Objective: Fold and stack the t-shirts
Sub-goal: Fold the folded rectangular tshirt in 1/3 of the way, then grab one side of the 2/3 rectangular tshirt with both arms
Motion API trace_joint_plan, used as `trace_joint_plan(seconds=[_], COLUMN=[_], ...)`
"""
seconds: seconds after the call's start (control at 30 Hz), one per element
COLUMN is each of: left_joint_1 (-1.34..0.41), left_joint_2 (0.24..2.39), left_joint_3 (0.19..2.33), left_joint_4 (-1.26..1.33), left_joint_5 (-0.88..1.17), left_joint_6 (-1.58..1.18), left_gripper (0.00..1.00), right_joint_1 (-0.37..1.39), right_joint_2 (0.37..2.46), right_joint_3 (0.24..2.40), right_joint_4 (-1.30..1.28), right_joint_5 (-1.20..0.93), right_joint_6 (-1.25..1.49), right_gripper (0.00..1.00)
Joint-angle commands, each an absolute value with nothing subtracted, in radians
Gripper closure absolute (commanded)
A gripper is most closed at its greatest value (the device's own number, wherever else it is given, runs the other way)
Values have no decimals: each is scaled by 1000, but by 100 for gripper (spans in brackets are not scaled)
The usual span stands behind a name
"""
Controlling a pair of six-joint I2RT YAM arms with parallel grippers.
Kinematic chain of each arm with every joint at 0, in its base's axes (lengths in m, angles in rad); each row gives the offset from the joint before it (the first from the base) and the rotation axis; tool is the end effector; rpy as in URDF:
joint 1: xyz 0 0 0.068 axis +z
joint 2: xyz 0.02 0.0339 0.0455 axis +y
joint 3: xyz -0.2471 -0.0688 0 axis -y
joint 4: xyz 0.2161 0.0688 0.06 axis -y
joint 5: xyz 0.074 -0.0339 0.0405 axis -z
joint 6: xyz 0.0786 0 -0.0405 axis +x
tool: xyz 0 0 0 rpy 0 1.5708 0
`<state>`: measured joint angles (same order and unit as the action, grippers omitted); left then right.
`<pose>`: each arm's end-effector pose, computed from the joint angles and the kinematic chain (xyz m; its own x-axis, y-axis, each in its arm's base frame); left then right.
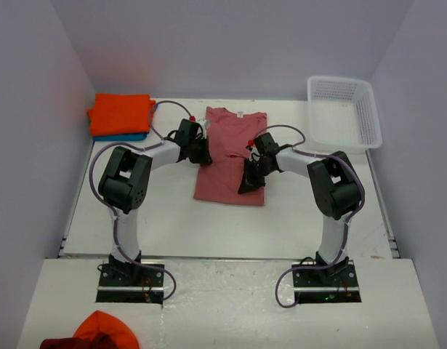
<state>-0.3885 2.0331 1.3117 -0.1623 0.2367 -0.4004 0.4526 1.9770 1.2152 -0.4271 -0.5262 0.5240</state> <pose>0.3887 -0.1790 0.1207 -0.8561 -0.0590 -0.5135 0.1870 0.8908 -0.4142 0.3140 0.1966 0.1030 -0.9960 -0.0032 -0.0895 -0.0556 0.8055 0.5900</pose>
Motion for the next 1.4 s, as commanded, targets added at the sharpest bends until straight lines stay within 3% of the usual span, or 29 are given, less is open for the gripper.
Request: trace_joint_plan(seconds=[0.0,0.27,0.6,0.97,1.37], left_joint_1=[-370,-368,-448,-548,-549], left_joint_2=[2060,1947,1678,1681,1706], left_joint_3=[1336,1223,1040,977,825], left_joint_4=[-121,-120,-90,-74,-58], left_joint_5=[239,198,95,97,25], left_joint_6=[-382,-390,-466,-492,-528], left_gripper=[100,100,100,100,100], right_joint_1=[451,446,459,460,460], right_joint_2=[1910,1891,1717,1689,1746], right_joint_3=[1198,1295,1201,1028,939], right_joint_4=[-414,-521,-506,-408,-388], right_joint_5=[-448,-307,-359,-380,-258], right_joint_6=[519,446,434,480,548], right_gripper=[100,100,100,100,100])
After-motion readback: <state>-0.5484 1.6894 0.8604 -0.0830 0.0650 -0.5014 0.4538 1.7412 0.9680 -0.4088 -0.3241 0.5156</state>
